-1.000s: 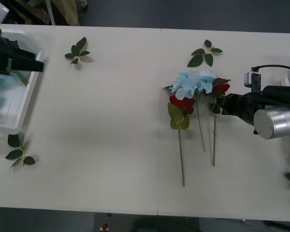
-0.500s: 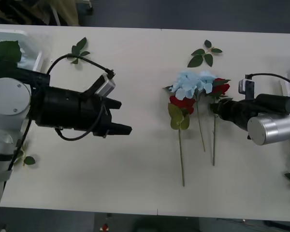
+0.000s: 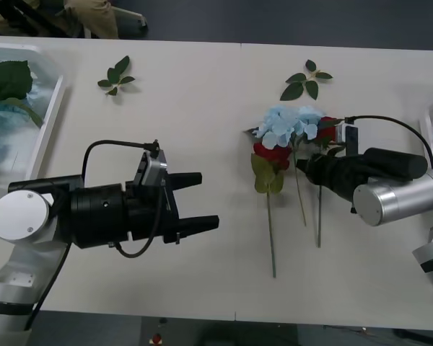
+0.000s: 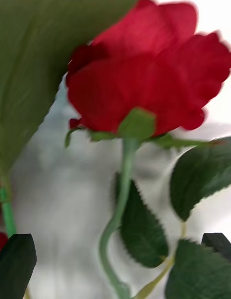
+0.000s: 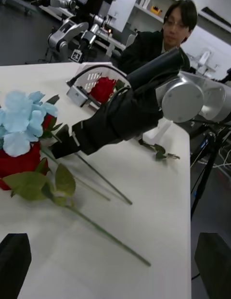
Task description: Put the red flowers into the right box and the blue flowers into the left box
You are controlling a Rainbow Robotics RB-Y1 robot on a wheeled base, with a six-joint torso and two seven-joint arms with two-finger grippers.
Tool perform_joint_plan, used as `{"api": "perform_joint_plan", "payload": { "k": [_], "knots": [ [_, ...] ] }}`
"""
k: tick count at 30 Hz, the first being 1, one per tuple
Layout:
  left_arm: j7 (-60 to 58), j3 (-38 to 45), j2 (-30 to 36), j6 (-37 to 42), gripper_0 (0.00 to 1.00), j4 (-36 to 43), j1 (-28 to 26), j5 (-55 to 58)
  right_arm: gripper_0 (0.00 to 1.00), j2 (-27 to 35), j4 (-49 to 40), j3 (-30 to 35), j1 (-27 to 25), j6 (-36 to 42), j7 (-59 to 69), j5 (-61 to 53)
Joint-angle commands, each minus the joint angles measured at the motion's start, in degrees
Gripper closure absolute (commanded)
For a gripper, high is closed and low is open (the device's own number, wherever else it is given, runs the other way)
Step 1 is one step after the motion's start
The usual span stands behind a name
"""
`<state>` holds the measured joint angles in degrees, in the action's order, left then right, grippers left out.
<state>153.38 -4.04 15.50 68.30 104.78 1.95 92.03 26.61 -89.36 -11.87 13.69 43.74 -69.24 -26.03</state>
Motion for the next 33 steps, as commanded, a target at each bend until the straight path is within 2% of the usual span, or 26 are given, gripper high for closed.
{"api": "perform_joint_plan", "payload": {
  "k": [1, 12, 13, 14, 19, 29, 33],
  "knots": [
    [1.62, -2.55, 0.41, -2.73, 0.00, 2.01, -0.11, 2.28, 0.00, 1.52, -0.29, -0.26, 0.99, -0.59, 0.07, -0.51],
    [1.62, -1.94, 3.40, -2.73, 0.00, 2.01, 1.12, 2.81, 0.00, 1.52, 2.52, -2.11, 1.17, -2.96, -0.55, -1.30],
    [1.62, -1.94, 3.57, -2.73, 0.00, 2.01, 1.21, 2.98, 0.03, 1.61, 2.61, -2.20, 1.17, -3.05, -0.63, -1.30],
    [1.62, -1.94, 3.93, -2.73, 0.00, 2.01, 1.39, 3.42, 0.12, 1.52, 2.96, -2.20, 1.17, -3.13, -0.72, -1.39],
    [1.62, -0.27, 5.24, -1.94, 0.00, 2.01, 2.00, 5.18, 0.39, 1.52, 3.23, -2.20, 1.08, -3.31, -0.99, -1.57],
    [1.62, 3.25, 5.68, 1.22, 0.00, 1.83, 2.09, 5.36, 0.64, 1.52, 5.42, -2.37, 1.17, -4.89, -1.78, -1.83],
    [1.62, 3.16, 6.91, 1.22, 0.00, 1.31, 2.09, 5.27, 0.85, 1.52, 5.42, -2.37, 1.17, -4.80, -1.95, -2.01]
  ]
}}
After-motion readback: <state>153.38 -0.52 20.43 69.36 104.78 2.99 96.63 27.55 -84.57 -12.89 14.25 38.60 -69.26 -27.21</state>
